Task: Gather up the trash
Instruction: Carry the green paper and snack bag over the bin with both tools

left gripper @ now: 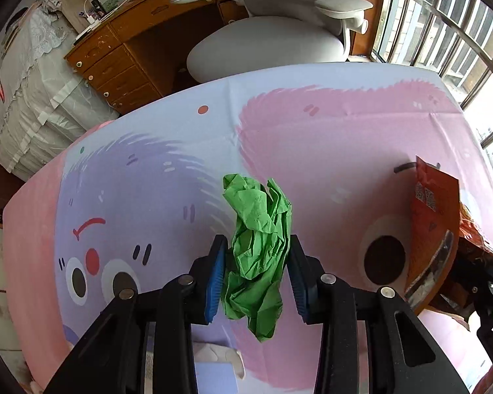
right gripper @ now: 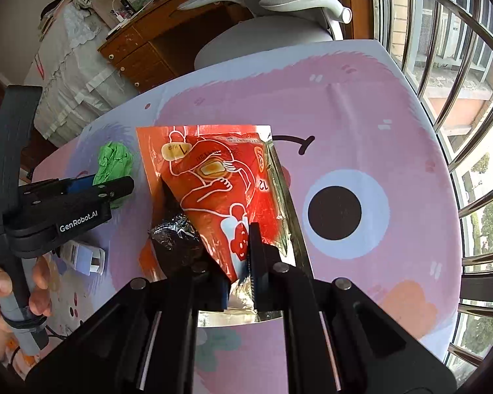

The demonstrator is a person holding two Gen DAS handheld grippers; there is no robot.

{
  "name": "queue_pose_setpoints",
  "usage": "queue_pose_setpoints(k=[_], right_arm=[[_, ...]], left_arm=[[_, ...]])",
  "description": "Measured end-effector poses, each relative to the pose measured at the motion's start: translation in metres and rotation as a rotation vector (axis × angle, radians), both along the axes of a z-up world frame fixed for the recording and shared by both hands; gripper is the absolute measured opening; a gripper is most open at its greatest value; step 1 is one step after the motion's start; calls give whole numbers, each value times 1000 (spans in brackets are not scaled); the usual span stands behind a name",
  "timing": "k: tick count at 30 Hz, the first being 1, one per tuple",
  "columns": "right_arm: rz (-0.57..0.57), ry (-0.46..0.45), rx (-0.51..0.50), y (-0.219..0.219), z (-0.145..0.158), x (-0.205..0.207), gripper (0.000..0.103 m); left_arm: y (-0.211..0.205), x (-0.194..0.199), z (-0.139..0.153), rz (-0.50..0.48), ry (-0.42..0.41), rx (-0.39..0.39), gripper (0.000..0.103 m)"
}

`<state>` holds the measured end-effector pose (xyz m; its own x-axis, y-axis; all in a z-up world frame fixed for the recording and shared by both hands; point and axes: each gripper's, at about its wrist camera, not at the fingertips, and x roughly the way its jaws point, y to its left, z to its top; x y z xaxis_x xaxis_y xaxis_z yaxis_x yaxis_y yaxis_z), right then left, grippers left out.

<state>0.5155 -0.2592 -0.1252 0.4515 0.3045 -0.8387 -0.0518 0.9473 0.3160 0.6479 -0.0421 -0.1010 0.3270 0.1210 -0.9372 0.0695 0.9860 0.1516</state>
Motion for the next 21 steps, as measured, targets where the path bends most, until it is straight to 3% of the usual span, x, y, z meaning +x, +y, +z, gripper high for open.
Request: queue_pose_setpoints(k=[9, 13, 21], right_arm=[[52, 33, 46, 27, 18, -102, 6], [89, 36, 25, 51, 31, -161, 6], [123, 84, -5, 115, 36, -299, 6]], left_arm=[[2, -167, 60, 5, -65, -128, 36], [14, -254, 75, 2, -84, -129, 36], [79, -418, 75, -14, -91, -161, 36]])
